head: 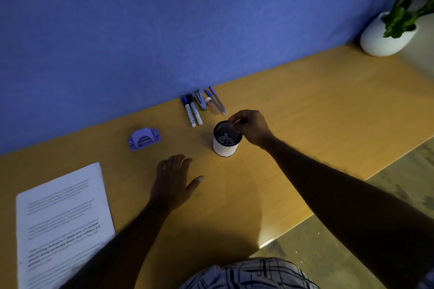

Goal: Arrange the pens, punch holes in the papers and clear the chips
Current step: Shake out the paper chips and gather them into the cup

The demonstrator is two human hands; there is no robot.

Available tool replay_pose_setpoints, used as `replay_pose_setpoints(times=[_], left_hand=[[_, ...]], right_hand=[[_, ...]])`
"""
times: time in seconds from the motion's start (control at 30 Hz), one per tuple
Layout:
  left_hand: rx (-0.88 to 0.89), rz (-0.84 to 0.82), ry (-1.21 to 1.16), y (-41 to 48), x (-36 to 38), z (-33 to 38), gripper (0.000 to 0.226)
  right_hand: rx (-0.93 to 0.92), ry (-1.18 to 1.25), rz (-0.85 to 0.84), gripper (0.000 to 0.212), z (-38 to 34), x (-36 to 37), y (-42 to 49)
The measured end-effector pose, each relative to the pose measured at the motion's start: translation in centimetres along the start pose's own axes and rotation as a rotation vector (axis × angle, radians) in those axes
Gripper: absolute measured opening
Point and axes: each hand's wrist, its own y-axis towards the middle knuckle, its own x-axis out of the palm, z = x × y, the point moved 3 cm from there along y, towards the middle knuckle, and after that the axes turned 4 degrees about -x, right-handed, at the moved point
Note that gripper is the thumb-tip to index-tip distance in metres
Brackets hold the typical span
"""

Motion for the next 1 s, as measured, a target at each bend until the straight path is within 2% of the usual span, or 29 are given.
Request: replay_pose_setpoints(times=[0.23,0.43,0.73,0.87,1.0], left_hand=[[-0.006,0.012,0.010,0.0,0.0,-0.8,0.068],[-0.020,-0.007,0.013,-0.5,0.3,-1.6,0.070],[-0.065,-0.041,0.028,-2.6,0.0,-3.9,0.077],[-0.063,-0.035,-0.005,-3.5,-0.4,-4.6,0.080],[-0.079,-0.041,-0.033,-4.2,-0.7,-5.1,0.081]], right_hand=[[0.006,0.031,-0.013,0.012,0.0,-0.2,0.5],[0.027,0.171,-0.037,0.019,-0.3,-0.4,0.4],[-0.141,-0.252,-0.055,0.028,-1.1,-0.3,-0.4],[-0.267,-0.425,-0.139,0.028,-1.8,0.0,-0.7],[-0.314,-0.510,-0.121,0.027,-2.3,0.2,-0.9]])
